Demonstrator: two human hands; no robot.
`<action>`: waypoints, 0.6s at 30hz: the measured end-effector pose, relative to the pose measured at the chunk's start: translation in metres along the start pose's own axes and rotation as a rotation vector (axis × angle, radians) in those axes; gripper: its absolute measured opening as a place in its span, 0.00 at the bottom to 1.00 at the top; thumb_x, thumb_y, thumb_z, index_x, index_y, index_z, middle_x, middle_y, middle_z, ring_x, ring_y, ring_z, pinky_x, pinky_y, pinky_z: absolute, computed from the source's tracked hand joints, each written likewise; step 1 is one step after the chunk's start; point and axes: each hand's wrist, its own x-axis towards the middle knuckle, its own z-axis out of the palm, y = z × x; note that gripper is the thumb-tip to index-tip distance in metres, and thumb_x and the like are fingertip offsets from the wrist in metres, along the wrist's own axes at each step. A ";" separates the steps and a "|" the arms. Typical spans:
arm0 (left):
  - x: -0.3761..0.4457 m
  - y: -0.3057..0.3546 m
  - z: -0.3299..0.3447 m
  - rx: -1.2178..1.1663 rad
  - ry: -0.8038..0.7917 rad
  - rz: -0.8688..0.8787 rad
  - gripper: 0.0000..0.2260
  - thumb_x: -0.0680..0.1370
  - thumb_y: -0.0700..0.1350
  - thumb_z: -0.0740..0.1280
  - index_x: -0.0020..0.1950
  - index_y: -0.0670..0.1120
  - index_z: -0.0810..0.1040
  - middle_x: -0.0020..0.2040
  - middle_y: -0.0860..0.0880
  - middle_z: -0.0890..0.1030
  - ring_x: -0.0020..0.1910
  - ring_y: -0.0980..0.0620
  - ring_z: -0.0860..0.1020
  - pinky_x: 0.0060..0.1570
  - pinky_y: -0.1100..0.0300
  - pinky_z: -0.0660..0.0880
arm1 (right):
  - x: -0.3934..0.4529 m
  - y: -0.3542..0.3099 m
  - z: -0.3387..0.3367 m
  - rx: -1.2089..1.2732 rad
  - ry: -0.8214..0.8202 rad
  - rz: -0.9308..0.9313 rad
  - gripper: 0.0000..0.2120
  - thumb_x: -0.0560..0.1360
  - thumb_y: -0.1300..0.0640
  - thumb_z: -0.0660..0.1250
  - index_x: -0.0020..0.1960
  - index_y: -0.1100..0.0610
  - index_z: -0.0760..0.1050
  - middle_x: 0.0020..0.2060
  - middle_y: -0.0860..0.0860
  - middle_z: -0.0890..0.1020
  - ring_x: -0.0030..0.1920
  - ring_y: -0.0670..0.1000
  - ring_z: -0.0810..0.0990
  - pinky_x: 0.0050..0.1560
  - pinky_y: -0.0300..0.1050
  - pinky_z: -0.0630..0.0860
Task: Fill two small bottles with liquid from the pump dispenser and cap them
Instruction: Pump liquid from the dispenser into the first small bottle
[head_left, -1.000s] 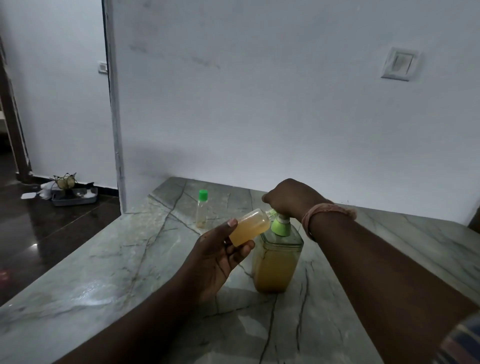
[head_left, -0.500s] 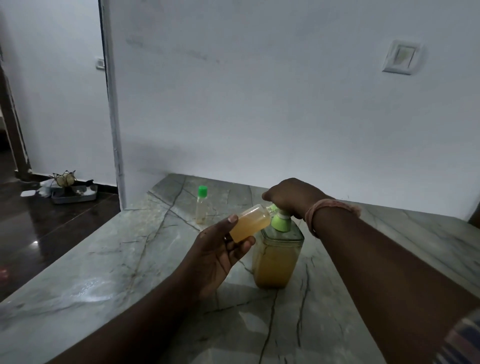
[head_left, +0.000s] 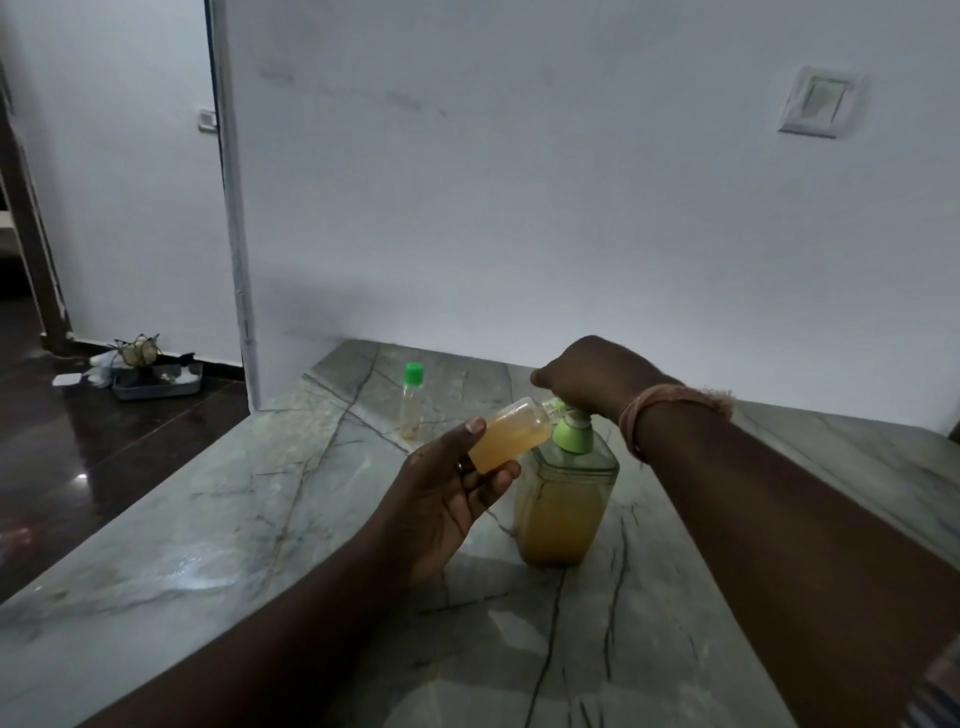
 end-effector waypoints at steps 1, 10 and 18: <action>0.001 0.000 0.000 -0.004 -0.004 -0.006 0.23 0.71 0.47 0.72 0.63 0.41 0.73 0.56 0.36 0.76 0.42 0.47 0.82 0.42 0.61 0.81 | -0.001 0.001 -0.002 0.016 0.024 0.007 0.14 0.74 0.50 0.64 0.33 0.56 0.72 0.31 0.51 0.77 0.35 0.52 0.76 0.40 0.44 0.71; 0.005 -0.001 -0.003 0.015 -0.004 0.000 0.33 0.63 0.49 0.79 0.63 0.41 0.73 0.54 0.37 0.76 0.42 0.48 0.82 0.40 0.61 0.81 | 0.000 0.008 0.005 0.103 0.012 0.022 0.13 0.74 0.50 0.64 0.35 0.56 0.74 0.35 0.52 0.77 0.39 0.53 0.77 0.38 0.43 0.71; 0.003 -0.001 -0.002 0.013 -0.002 0.007 0.38 0.58 0.50 0.83 0.63 0.40 0.74 0.56 0.36 0.76 0.42 0.47 0.83 0.41 0.60 0.81 | 0.003 0.006 0.005 0.101 0.068 0.038 0.12 0.72 0.50 0.64 0.33 0.55 0.71 0.32 0.52 0.77 0.35 0.54 0.76 0.35 0.43 0.69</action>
